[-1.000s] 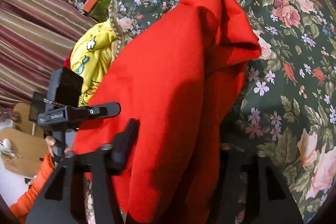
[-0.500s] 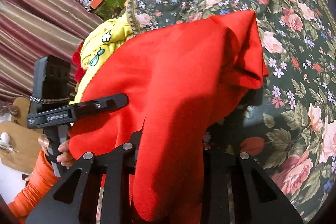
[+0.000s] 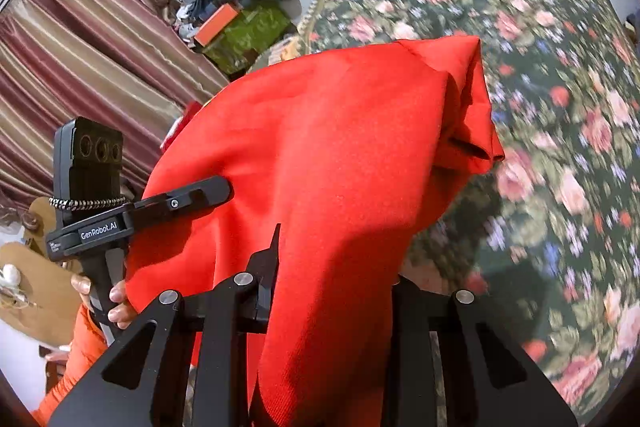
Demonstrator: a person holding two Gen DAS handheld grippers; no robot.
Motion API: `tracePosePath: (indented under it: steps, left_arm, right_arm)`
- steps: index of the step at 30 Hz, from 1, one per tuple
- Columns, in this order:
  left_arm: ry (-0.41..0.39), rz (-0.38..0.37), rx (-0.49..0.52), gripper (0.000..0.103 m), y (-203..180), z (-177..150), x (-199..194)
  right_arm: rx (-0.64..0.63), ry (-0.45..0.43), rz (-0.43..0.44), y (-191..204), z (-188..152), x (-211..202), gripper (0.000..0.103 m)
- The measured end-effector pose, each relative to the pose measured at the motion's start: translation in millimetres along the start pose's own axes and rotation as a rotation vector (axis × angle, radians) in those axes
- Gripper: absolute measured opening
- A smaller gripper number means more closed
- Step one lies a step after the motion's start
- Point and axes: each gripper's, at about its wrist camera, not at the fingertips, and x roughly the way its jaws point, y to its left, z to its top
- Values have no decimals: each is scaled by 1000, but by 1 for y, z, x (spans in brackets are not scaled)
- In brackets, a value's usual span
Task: Fold large clothes
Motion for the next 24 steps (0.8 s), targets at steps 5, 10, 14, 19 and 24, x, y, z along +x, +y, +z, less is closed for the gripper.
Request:
tracePosePath:
  steps: [5, 10, 14, 19, 24]
  left_arm:
    - [-13, 50, 12, 39, 24, 27, 5]
    - [1, 102, 20, 39, 62, 44, 30]
    - [23, 137, -20, 39, 94, 46, 57]
    - [82, 180, -41, 39, 127, 33, 95]
    - [132, 249, 8, 40, 141, 11, 117]
  right_arm:
    - [5, 4, -9, 3, 20, 28, 24]
    - [24, 21, -22, -6, 28, 73, 24]
    - [50, 48, -32, -21, 25, 109, 23]
    - [59, 110, -79, -40, 15, 148, 24]
    - [15, 157, -130, -45, 0, 165, 24]
